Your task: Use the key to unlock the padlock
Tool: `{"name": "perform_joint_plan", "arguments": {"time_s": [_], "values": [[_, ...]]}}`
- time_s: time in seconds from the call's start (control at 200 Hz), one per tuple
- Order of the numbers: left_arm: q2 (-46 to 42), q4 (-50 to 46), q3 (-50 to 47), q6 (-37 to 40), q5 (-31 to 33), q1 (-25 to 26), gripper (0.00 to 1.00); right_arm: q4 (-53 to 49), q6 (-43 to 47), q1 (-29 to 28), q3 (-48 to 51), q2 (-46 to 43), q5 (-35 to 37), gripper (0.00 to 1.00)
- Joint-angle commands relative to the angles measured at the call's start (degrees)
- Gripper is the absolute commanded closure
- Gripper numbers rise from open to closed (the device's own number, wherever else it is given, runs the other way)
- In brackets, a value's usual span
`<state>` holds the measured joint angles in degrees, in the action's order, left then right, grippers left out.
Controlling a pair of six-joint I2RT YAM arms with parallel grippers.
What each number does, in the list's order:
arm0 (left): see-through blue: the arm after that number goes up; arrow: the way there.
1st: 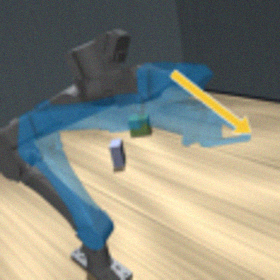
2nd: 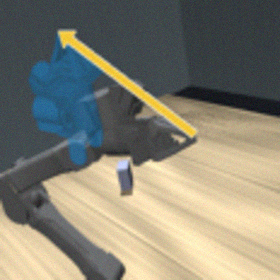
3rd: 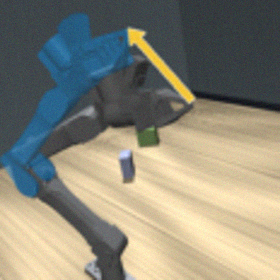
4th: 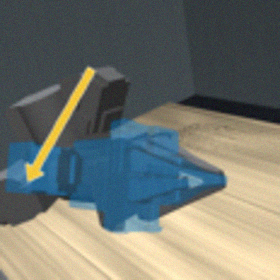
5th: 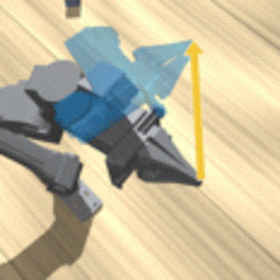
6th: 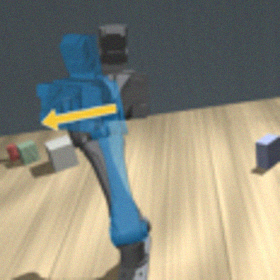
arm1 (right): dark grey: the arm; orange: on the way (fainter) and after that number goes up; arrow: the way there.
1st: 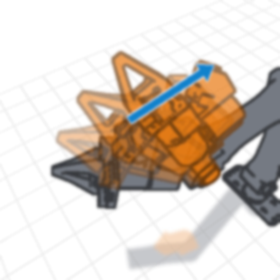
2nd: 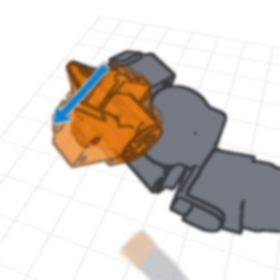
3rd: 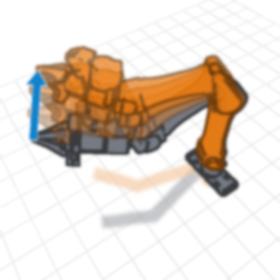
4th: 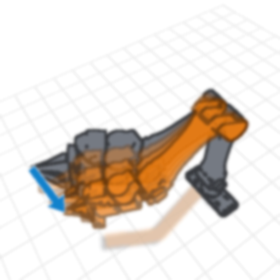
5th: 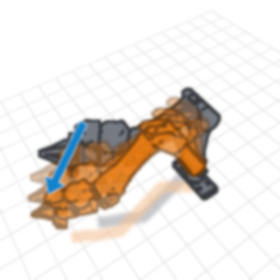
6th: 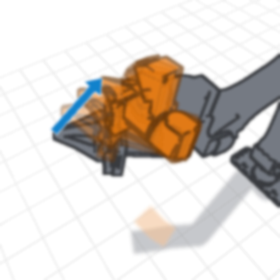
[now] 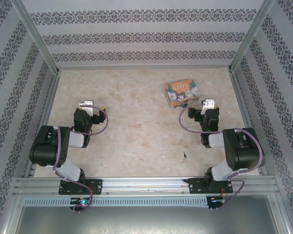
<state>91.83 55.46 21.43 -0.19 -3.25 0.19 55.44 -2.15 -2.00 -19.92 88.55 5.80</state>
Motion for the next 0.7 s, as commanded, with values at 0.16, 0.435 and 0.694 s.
{"name": "perform_joint_plan", "arguments": {"time_s": [0.16, 0.435, 0.694], "values": [[-0.4, -0.7, 0.7, 0.6, 0.2, -0.6, 0.01, -0.1, -0.4, 0.5, -1.2, -0.7, 0.6, 0.02], [-0.4, -1.2, 0.9, 0.3, 1.2, -0.7, 0.01, -0.1, -0.6, 0.8, -1.2, -0.6, 0.0, 0.02], [-0.4, -1.3, 1.0, 0.2, 1.2, -0.6, 0.01, 0.0, -0.6, 0.8, -1.1, -0.8, 0.0, 0.01]]}}
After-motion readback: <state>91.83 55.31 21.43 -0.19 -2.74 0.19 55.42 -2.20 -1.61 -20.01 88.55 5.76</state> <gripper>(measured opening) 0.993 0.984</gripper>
